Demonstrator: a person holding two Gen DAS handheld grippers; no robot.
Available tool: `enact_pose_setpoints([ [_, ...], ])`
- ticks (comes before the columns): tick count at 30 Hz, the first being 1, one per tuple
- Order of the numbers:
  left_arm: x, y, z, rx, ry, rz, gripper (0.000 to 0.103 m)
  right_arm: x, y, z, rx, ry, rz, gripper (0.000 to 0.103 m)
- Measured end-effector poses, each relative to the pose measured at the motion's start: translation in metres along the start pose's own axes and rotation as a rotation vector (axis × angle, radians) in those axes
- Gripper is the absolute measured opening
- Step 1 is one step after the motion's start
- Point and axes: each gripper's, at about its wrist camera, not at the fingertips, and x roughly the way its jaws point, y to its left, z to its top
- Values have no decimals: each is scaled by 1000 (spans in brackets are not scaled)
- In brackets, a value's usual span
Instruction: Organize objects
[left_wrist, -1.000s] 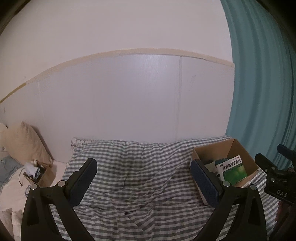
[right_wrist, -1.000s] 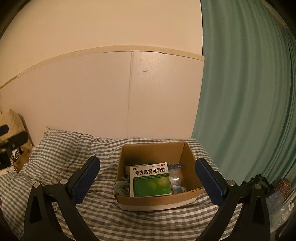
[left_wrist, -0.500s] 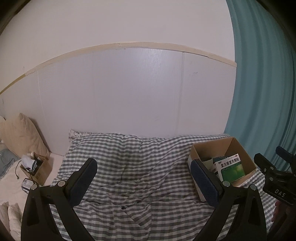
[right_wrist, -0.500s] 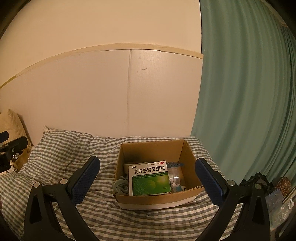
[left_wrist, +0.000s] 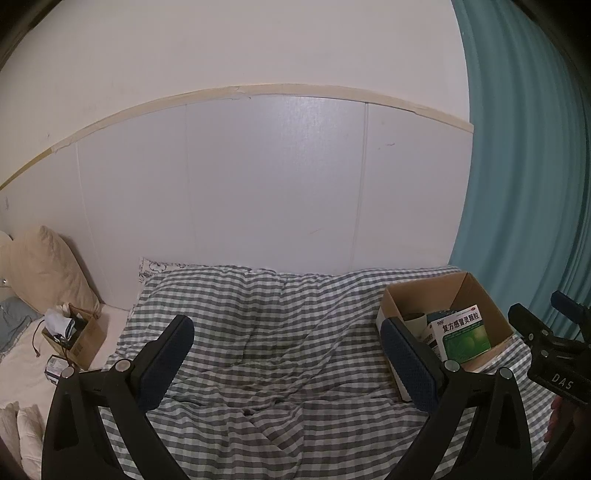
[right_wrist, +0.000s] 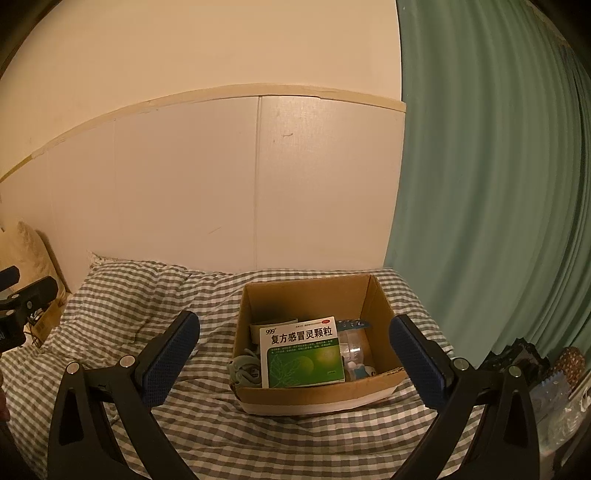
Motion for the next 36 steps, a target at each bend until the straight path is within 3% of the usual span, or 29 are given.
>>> enact_pose_setpoints([
  [36,-2,-1,-1,28,0,22,103,5,4,-3,-22,40,-4,103],
])
